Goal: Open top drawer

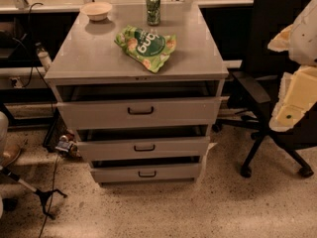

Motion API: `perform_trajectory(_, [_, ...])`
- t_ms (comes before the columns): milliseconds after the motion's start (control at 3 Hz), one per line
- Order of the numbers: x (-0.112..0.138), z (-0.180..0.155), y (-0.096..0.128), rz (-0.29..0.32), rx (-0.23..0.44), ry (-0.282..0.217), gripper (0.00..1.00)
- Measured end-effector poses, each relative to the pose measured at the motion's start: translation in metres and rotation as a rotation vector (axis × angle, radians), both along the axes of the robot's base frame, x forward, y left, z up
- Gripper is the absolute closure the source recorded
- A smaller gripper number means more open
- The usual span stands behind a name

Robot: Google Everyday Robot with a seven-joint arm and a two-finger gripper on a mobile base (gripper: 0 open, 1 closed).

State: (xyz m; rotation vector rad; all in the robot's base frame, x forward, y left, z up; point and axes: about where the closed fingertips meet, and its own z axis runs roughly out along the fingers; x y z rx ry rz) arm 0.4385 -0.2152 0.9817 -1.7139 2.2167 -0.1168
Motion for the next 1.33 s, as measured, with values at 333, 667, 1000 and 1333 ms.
perform_trajectory(333, [0.0, 0.0, 0.0, 0.0, 0.0, 0.0, 0.0])
perform_trajectory(667, [-0.002, -0.026, 0.014, 0.031, -0.001, 0.005, 0.0])
perform_trajectory(1000, [-0.004, -0.075, 0.044, 0.08, 0.031, 0.027, 0.0])
perform_trajectory(1333, [0.003, -0.139, 0.088, 0.138, 0.064, 0.028, 0.0])
